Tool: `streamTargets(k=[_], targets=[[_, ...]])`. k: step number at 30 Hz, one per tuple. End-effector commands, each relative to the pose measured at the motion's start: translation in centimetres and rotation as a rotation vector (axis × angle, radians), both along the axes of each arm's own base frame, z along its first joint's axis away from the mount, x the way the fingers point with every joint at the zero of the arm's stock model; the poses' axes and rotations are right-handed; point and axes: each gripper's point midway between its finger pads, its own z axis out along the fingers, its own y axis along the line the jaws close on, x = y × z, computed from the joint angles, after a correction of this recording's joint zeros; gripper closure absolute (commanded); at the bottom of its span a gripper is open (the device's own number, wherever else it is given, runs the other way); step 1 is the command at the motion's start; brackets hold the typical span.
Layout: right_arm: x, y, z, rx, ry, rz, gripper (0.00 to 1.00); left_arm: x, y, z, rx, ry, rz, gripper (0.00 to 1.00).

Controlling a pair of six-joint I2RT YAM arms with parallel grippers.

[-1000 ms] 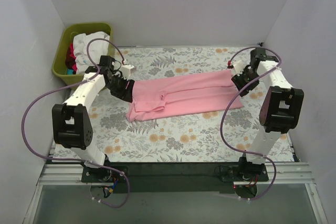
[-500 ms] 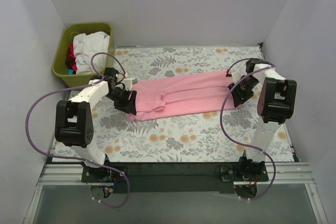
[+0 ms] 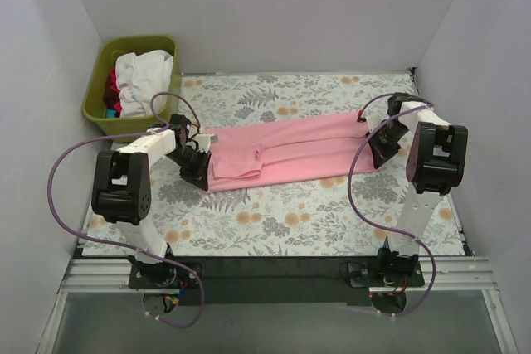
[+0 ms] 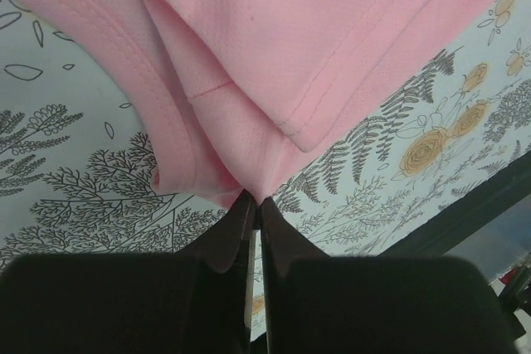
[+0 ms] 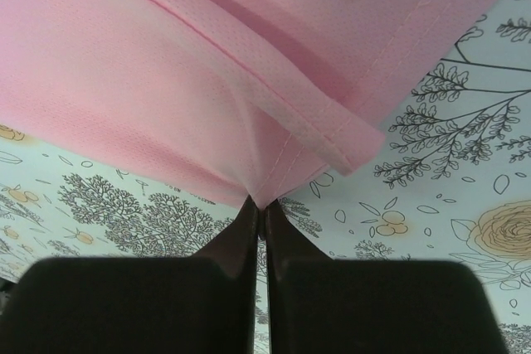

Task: Fold and stack the t-shirts
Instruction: Fold the tshirt

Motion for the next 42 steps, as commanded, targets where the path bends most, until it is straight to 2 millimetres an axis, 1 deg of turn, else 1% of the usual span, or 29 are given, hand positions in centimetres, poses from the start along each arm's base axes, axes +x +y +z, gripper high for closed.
streamTargets(k=[1, 4, 7, 8, 9, 10, 11, 12, 13, 14, 15, 16, 17, 18, 19, 20, 22, 23, 24, 26, 27, 29, 30, 31, 33, 35, 39, 42], targets=[[-1.0, -0.9, -0.9, -0.049, 0.025, 0.020, 0.99, 0.7, 1.0, 0.7, 0.056, -0.041, -0.012, 1.00], [-1.0, -1.3, -0.5, -0.067, 0.013, 0.033, 0.99, 0.6, 1.7, 0.6, 0.093, -0.038, -0.021, 1.00], [-1.3, -1.1, -0.3, -0.062, 0.014, 0.041, 0.99, 0.5, 1.9, 0.6, 0.104, -0.040, -0.036, 1.00], [-1.5, -1.0, -0.2, -0.059, 0.017, 0.045, 0.99, 0.7, 1.8, 0.8, 0.098, -0.043, -0.039, 0.94], [-1.5, -0.9, 0.3, -0.055, 0.006, 0.047, 0.85, 1.0, 1.6, 1.4, 0.088, -0.057, -0.045, 0.74], [-1.9, -0.5, 0.8, -0.035, 0.011, 0.053, 0.76, 0.9, 1.2, 2.0, 0.062, -0.058, -0.052, 0.68], [-2.0, -0.2, 1.3, -0.022, 0.004, 0.054, 0.70, 1.2, 1.0, 3.1, 0.050, -0.086, -0.053, 0.64], [-1.8, -0.1, 2.7, -0.017, -0.028, 0.055, 0.66, 1.9, 0.7, 4.4, 0.031, -0.119, -0.053, 0.59], [-2.0, 0.3, 3.6, 0.000, -0.033, 0.055, 0.62, 1.8, 0.4, 5.2, 0.015, -0.120, -0.053, 0.59], [-1.9, 0.5, 5.1, 0.006, -0.065, 0.052, 0.62, 2.0, 0.3, 6.2, 0.007, -0.144, -0.051, 0.58], [-1.4, 0.9, 6.3, 0.029, -0.096, 0.049, 0.61, 2.5, 0.1, 7.3, -0.005, -0.171, -0.050, 0.58], [-1.3, 1.3, 7.1, 0.044, -0.114, 0.041, 0.62, 2.3, -0.1, 7.8, -0.016, -0.168, -0.050, 0.58], [-1.4, 1.8, 8.4, 0.059, -0.134, 0.042, 0.61, 2.3, -0.6, 8.5, -0.050, -0.174, -0.041, 0.58], [-1.0, 2.8, 9.5, 0.099, -0.157, 0.044, 0.61, 2.2, -0.9, 8.8, -0.069, -0.170, -0.038, 0.58], [-1.0, 3.5, 10.1, 0.118, -0.169, 0.048, 0.62, 2.1, -1.4, 8.8, -0.089, -0.164, -0.036, 0.58], [-1.1, 4.9, 10.7, 0.139, -0.174, 0.055, 0.62, 2.0, -2.0, 8.8, -0.106, -0.151, -0.027, 0.58], [-1.2, 7.1, 11.5, 0.196, -0.176, 0.068, 0.64, 1.8, -2.6, 7.9, -0.126, -0.121, -0.013, 0.58], [-1.2, 7.8, 11.7, 0.223, -0.166, 0.042, 0.64, 1.7, -2.9, 7.5, -0.130, -0.112, -0.008, 0.58], [-1.7, 10.8, 12.1, 0.277, -0.156, 0.096, 0.65, 1.7, -3.1, 7.3, -0.135, -0.095, 0.019, 0.58], [-2.0, 13.2, 12.2, 0.326, -0.135, 0.120, 0.66, 2.1, -3.3, 6.5, -0.141, -0.084, 0.041, 0.58], [-2.4, 15.4, 12.2, 0.364, -0.119, 0.143, 0.66, 2.1, -3.3, 6.3, -0.141, -0.072, 0.063, 0.58], [-2.6, 17.5, 11.5, 0.384, -0.104, 0.172, 0.66, 2.4, -3.6, 5.7, -0.146, -0.057, 0.080, 0.58], [-3.1, 18.9, 11.2, 0.385, -0.092, 0.192, 0.66, 2.4, -3.6, 5.6, -0.148, -0.053, 0.086, 0.57], [-2.8, 19.6, 10.7, 0.383, -0.108, 0.211, 0.66, 2.6, -3.6, 5.4, -0.141, -0.050, 0.104, 0.57], [-3.2, 20.6, 9.1, 0.346, -0.086, 0.239, 0.66, 2.5, -3.5, 4.6, -0.125, -0.031, 0.118, 0.57], [-3.2, 20.8, 7.8, 0.326, -0.073, 0.238, 0.67, 2.6, -3.1, 3.7, -0.101, -0.022, 0.128, 0.57], [-3.0, 20.2, 6.0, 0.271, -0.065, 0.238, 0.68, 2.3, -2.9, 2.5, -0.075, -0.001, 0.131, 0.57], [-3.1, 19.7, 4.9, 0.245, -0.057, 0.239, 0.68, 2.3, -3.1, 1.9, -0.066, 0.004, 0.128, 0.58]])
